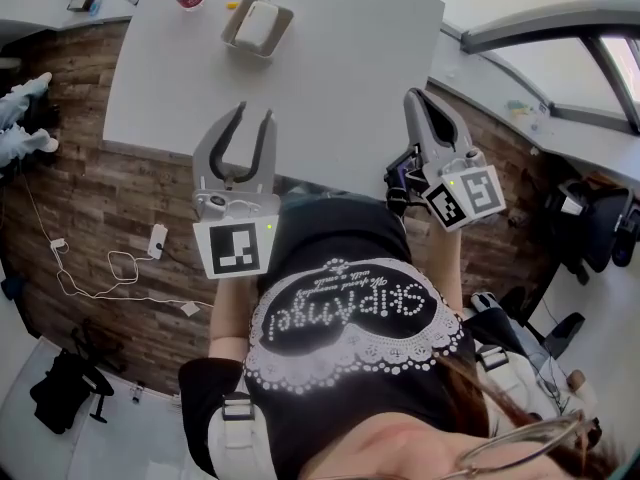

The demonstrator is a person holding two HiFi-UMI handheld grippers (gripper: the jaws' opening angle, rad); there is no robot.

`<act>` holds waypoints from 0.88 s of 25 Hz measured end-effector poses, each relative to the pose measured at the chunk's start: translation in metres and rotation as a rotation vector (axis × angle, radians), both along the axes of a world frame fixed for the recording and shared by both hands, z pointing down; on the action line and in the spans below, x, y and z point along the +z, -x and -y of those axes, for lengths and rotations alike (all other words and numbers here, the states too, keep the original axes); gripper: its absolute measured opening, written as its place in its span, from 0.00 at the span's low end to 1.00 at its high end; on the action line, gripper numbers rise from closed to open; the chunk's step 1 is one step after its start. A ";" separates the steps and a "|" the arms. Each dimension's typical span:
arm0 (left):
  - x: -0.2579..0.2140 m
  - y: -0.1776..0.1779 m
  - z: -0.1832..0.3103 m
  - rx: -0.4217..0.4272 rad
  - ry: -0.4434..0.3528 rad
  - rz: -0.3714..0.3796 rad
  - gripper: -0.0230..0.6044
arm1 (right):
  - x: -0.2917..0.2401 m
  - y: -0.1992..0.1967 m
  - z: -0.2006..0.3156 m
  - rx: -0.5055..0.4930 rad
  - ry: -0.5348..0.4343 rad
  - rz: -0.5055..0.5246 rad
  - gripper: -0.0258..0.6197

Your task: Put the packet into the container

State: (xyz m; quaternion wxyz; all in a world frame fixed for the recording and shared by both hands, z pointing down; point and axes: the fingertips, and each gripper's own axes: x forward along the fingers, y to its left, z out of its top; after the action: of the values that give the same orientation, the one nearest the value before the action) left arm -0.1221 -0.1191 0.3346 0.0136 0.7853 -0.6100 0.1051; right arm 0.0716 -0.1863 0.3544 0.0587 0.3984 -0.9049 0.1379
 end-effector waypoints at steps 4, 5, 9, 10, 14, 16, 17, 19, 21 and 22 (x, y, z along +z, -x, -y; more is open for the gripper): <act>0.019 -0.007 -0.015 -0.014 0.053 -0.030 0.18 | 0.002 0.000 -0.002 -0.006 0.003 0.001 0.04; 0.022 -0.009 -0.018 -0.017 0.064 -0.035 0.17 | 0.001 -0.001 -0.003 -0.006 0.003 0.001 0.04; 0.035 -0.017 -0.029 -0.018 0.100 -0.042 0.12 | 0.002 -0.005 -0.006 -0.005 0.003 0.001 0.04; 0.037 -0.018 -0.030 -0.019 0.104 -0.045 0.11 | 0.002 -0.006 -0.007 -0.005 0.002 0.001 0.04; 0.040 -0.020 -0.032 -0.026 0.106 -0.054 0.06 | 0.001 -0.008 -0.009 -0.007 0.000 0.005 0.04; 0.041 -0.021 -0.034 -0.028 0.109 -0.054 0.05 | 0.002 -0.010 -0.011 -0.006 0.002 0.003 0.04; 0.042 -0.022 -0.035 -0.029 0.112 -0.054 0.04 | 0.003 -0.011 -0.012 -0.005 0.003 0.003 0.04; 0.044 -0.024 -0.037 -0.028 0.119 -0.055 0.04 | 0.004 -0.013 -0.014 -0.004 0.005 0.004 0.04; 0.045 -0.025 -0.038 -0.028 0.123 -0.061 0.04 | 0.004 -0.014 -0.016 -0.005 0.003 0.007 0.04; 0.046 -0.025 -0.039 -0.028 0.125 -0.064 0.04 | 0.003 -0.015 -0.016 -0.005 0.001 0.011 0.04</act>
State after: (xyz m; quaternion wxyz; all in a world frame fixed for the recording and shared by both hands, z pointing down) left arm -0.0971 -0.0805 0.3803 0.0835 0.7773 -0.6123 0.1176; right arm 0.0863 -0.1698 0.3578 0.0543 0.3952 -0.9062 0.1404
